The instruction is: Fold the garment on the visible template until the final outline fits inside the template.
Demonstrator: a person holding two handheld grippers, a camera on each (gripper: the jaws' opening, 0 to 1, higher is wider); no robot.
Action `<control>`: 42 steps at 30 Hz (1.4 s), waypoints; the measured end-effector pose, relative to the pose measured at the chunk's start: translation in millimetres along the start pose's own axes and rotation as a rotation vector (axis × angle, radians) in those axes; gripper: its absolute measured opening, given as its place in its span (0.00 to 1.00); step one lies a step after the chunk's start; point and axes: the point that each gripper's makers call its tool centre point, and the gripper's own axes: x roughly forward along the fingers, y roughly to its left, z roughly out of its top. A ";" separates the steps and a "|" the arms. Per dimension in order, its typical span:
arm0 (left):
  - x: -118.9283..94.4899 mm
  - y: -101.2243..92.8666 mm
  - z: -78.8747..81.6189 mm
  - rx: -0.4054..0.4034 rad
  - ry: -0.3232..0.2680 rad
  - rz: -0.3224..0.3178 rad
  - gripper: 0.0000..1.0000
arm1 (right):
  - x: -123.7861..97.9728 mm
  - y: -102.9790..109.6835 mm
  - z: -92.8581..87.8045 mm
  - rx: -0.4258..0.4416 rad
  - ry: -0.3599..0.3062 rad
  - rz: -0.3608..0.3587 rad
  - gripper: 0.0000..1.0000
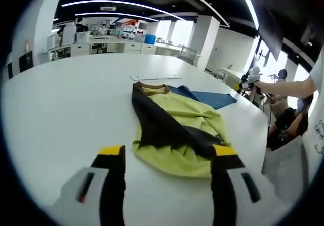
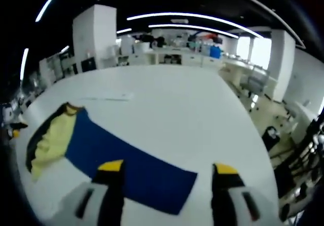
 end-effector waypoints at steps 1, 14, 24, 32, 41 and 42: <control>-0.2 -0.3 0.1 0.000 0.000 -0.001 0.65 | -0.2 0.4 1.1 0.000 -0.009 0.010 0.75; 0.7 -11.3 -1.5 -0.002 -0.014 -0.020 0.64 | -6.4 10.6 -3.7 -0.020 -0.007 0.084 0.93; -0.4 -21.7 -5.8 -0.003 -0.015 -0.040 0.63 | -19.7 26.5 -3.4 -0.055 0.001 0.100 0.91; 5.7 -32.0 -9.5 0.030 0.003 -0.067 0.62 | -28.2 43.3 7.1 -0.083 -0.015 0.132 0.87; 15.0 -67.5 -19.4 0.060 0.021 -0.132 0.60 | -37.0 65.4 10.5 -0.114 -0.050 0.182 0.85; 15.0 -68.5 -20.2 0.063 0.024 -0.138 0.60 | -39.9 70.2 10.3 -0.116 -0.052 0.187 0.85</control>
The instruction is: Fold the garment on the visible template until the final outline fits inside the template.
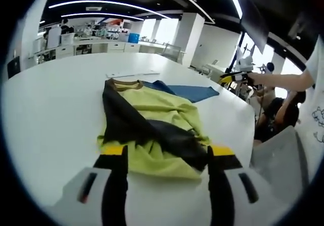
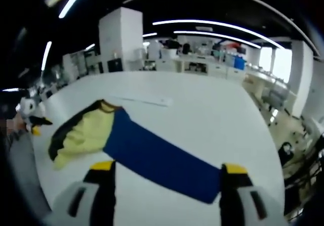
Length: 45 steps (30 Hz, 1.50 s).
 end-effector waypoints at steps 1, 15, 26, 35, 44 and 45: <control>0.6 -1.8 -1.6 0.007 0.004 -0.011 0.60 | -1.9 5.5 1.1 -0.005 -0.004 0.008 0.85; 9.2 -41.4 -14.6 0.063 0.041 -0.084 0.47 | -14.9 56.5 1.5 -0.043 -0.037 0.099 0.83; 24.3 -65.1 -40.8 0.181 0.156 -0.115 0.32 | -19.1 81.0 -7.1 -0.037 -0.047 0.151 0.81; 39.1 -59.7 -60.6 0.215 0.214 -0.090 0.25 | -22.4 102.9 -17.4 -0.023 -0.034 0.197 0.78; 44.3 -55.3 -68.5 0.231 0.255 -0.058 0.19 | -24.3 104.7 -24.2 -0.005 -0.031 0.205 0.76; 45.0 -54.9 -69.6 0.233 0.259 -0.052 0.18 | -24.7 104.9 -24.2 0.002 -0.033 0.206 0.76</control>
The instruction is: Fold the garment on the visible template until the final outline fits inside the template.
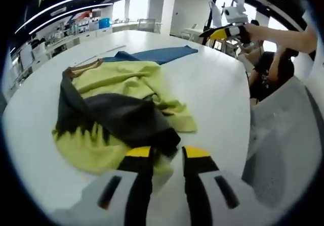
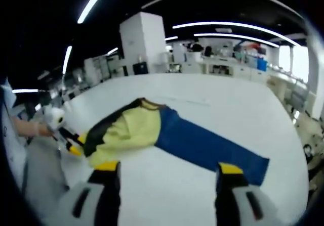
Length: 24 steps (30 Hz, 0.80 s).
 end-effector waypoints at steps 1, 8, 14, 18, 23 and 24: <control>0.8 0.5 -1.4 0.005 0.008 0.006 0.17 | 0.1 -0.6 0.1 0.001 0.000 0.000 0.76; 3.1 1.3 -5.0 0.008 0.017 0.025 0.12 | -0.1 0.5 0.8 0.029 -0.011 0.001 0.74; 2.9 3.3 -3.4 -0.021 0.005 0.048 0.07 | 0.0 6.8 -0.3 0.031 -0.011 0.007 0.73; -0.3 4.3 -0.1 -0.049 -0.015 0.053 0.00 | -1.1 8.9 -1.0 0.029 -0.010 0.007 0.73; -5.4 3.8 3.3 -0.068 -0.026 0.051 0.00 | -2.7 10.8 -2.0 0.033 -0.009 0.005 0.72; -7.9 3.9 5.2 -0.086 -0.036 0.049 0.00 | -3.3 11.9 -2.3 0.030 -0.008 0.003 0.72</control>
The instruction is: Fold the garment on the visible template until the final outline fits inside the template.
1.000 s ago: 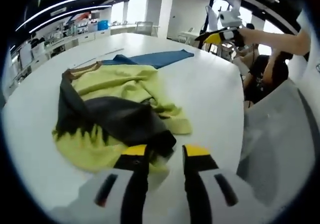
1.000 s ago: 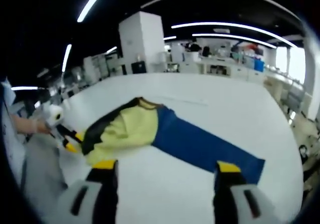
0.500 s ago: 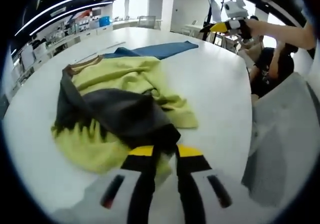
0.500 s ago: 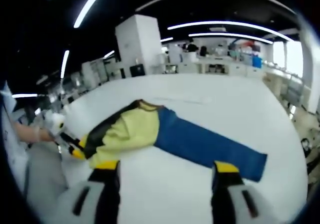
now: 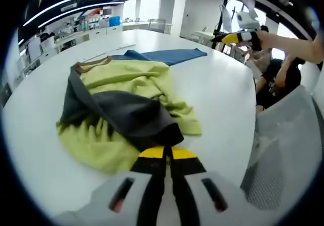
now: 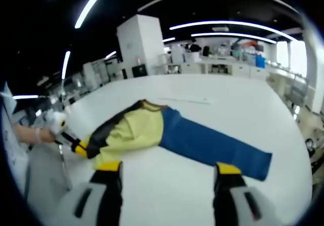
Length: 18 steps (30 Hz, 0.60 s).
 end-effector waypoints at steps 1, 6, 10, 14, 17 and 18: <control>-1.7 -0.3 1.4 -0.009 -0.006 -0.002 0.00 | -0.6 -0.4 0.1 0.000 -0.002 0.001 0.72; -19.2 -4.5 12.8 -0.081 -0.026 -0.018 0.00 | -2.9 3.8 1.7 0.006 -0.004 0.001 0.72; -37.2 -3.0 22.5 -0.141 -0.057 -0.036 0.00 | -8.9 10.0 5.8 0.011 -0.015 -0.001 0.72; -52.9 9.6 26.4 -0.163 -0.061 -0.045 0.00 | -14.6 24.9 11.7 0.021 -0.036 -0.011 0.71; -62.1 14.9 26.2 -0.154 -0.049 -0.045 0.00 | -15.9 30.4 12.8 0.023 -0.042 -0.021 0.71; -66.8 20.1 25.4 -0.151 -0.046 -0.046 0.00 | -15.9 31.2 12.5 0.021 -0.040 -0.023 0.71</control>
